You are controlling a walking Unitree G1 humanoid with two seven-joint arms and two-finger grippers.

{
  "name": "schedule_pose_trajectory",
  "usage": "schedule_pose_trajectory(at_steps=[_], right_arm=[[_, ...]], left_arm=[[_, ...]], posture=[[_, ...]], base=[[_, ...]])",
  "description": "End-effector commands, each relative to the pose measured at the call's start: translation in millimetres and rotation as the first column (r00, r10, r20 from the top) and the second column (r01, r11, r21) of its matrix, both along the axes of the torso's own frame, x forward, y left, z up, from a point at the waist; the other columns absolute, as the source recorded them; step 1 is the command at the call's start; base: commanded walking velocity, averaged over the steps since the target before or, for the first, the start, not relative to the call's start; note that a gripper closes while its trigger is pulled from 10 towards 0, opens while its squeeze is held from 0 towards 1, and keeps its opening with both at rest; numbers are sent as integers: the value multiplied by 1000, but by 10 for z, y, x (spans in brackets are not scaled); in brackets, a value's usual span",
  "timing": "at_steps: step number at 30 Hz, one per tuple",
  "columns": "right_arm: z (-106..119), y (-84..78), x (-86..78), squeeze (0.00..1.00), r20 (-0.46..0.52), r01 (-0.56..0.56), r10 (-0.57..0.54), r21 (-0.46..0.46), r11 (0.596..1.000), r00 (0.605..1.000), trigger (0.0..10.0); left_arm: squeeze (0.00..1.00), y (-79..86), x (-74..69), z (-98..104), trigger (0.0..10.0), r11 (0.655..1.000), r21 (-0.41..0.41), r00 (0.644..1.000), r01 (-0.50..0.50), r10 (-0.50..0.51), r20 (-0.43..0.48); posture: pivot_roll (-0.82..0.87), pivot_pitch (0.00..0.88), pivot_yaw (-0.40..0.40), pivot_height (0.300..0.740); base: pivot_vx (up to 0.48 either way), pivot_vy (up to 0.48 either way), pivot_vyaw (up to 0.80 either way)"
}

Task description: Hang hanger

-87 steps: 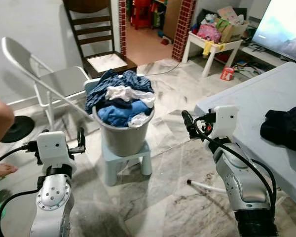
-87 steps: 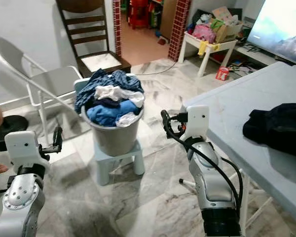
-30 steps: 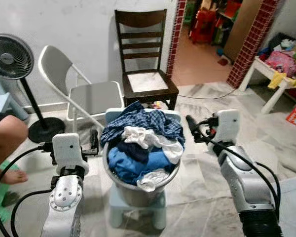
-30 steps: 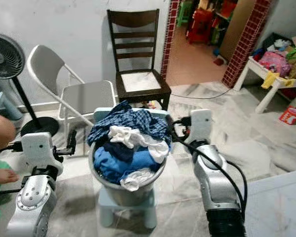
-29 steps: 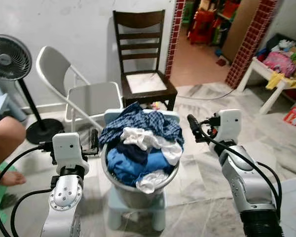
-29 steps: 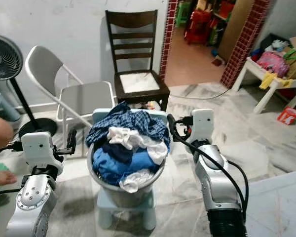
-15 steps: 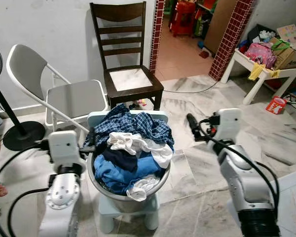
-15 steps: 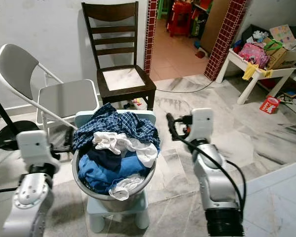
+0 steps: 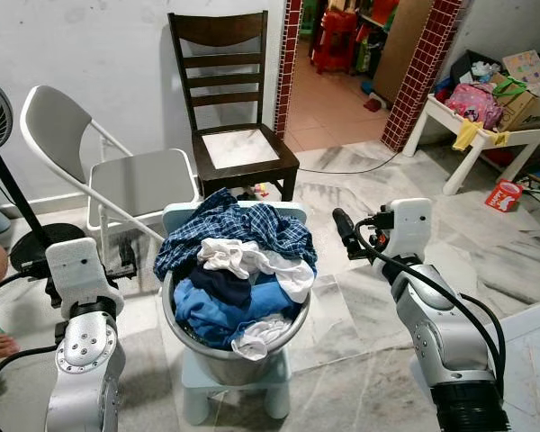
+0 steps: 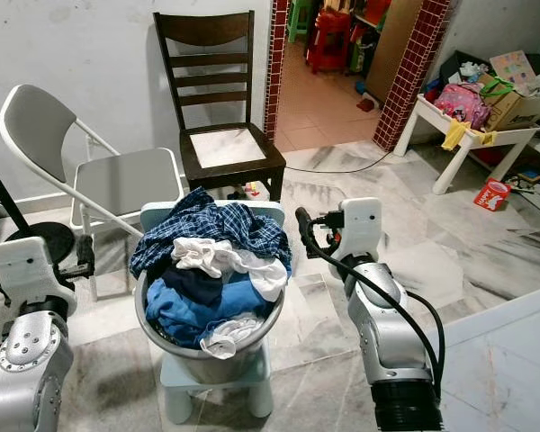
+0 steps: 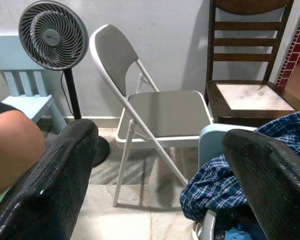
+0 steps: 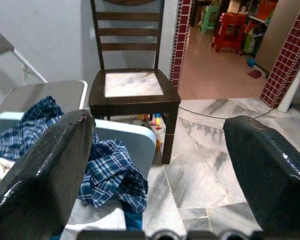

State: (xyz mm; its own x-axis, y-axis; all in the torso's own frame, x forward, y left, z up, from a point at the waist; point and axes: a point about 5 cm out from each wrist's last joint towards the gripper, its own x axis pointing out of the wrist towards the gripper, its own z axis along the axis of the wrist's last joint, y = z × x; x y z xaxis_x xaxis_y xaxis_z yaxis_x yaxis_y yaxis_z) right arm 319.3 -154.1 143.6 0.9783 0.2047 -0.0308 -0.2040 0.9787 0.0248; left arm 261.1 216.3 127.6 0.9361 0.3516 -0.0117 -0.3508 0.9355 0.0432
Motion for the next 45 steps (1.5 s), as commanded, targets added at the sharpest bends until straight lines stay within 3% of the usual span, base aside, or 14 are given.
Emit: schedule_pose_trajectory(at_steps=[1, 6, 10, 15, 22, 39, 45], right_arm=[[38, 40, 9, 0, 15, -17, 17, -4, 1000, 1000, 10000], [24, 54, 3, 0, 10, -23, 23, 6, 1000, 1000, 10000], [-26, 92, -56, 0, -21, -88, 89, 44, 995, 996, 10000], [-50, 50, -85, 0, -30, -63, 64, 52, 997, 997, 10000], [-34, 23, -55, 0, -37, -46, 47, 23, 999, 998, 10000], [-35, 39, -64, 0, -38, -42, 43, 27, 999, 998, 10000], [11, 18, -49, 0, -13, -39, 40, 28, 999, 999, 10000]], left_arm=[[0, -16, -10, -74, 10000, 1000, 2, 999, 17, -17, -42], [0, -44, -7, -121, 10000, 999, -15, 997, 51, -52, -52], [0, -34, 51, -104, 10000, 998, -26, 997, 62, -63, -38], [0, -98, 92, -72, 10000, 994, -54, 995, 98, -99, -25], [0, -293, 82, -91, 10000, 984, -88, 988, 152, -154, -15], [0, -314, 80, 13, 10000, 982, -74, 984, 174, -172, 37], [0, -362, 64, 57, 10000, 978, -76, 980, 193, -188, 60]], posture=[[10, 57, -77, 740], [11, 56, -79, 740], [-3, 61, -78, 740], [-9, 63, -76, 740], [-18, 64, -77, 740], [-12, 70, -76, 740], [-11, 66, -77, 740]], base=[[0, 0, 794], [0, 0, 784], [0, 0, 0], [0, 0, 0], [0, 0, -800], [0, 0, -791], [0, 0, 0]])
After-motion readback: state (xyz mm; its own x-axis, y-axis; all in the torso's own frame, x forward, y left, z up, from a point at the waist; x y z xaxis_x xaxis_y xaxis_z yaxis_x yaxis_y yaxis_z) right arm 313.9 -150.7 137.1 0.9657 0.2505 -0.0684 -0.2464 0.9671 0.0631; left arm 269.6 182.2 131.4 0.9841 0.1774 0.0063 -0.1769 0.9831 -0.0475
